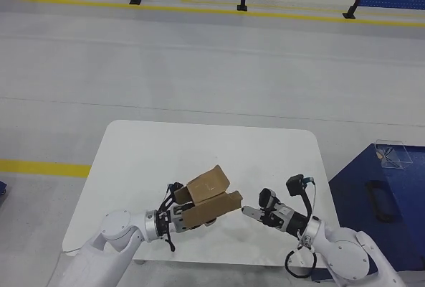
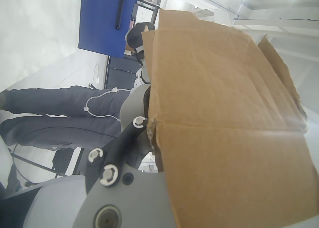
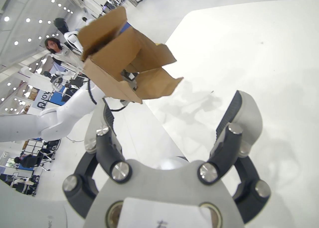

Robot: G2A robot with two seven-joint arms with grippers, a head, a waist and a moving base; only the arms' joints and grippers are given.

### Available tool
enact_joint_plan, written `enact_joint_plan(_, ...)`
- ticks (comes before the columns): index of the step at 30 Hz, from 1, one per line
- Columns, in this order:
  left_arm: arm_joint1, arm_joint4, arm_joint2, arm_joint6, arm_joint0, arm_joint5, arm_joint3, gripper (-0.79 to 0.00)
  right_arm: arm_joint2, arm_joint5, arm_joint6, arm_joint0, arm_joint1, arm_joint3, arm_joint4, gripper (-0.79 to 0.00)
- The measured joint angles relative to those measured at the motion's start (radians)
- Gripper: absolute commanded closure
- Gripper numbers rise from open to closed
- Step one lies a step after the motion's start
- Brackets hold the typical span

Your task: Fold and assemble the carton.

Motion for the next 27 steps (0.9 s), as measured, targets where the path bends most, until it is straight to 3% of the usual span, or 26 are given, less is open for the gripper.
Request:
enact_joint_plan(6,-0.001,0.045,0.024,-0.001,0.009,-0.009,-0.027,0.0,-0.096,0.063,-0.066,0.04,-0.016,0.01,-0.149,-0.785)
enact_joint_plan(12,-0.001,0.048,0.031,-0.004,0.011,-0.005,-0.028,0.0,-0.151,0.075,-0.079,0.061,-0.026,0.011,-0.191,-0.785)
enact_joint_plan(19,-0.001,0.04,0.023,0.012,0.018,0.0,-0.026,0.0,-0.095,0.097,-0.115,0.042,-0.024,-0.009,-0.238,-0.785)
enact_joint_plan(27,-0.001,0.036,0.026,0.02,0.026,0.003,-0.038,0.0,-0.036,0.205,-0.199,0.012,-0.024,-0.047,-0.4,-0.785)
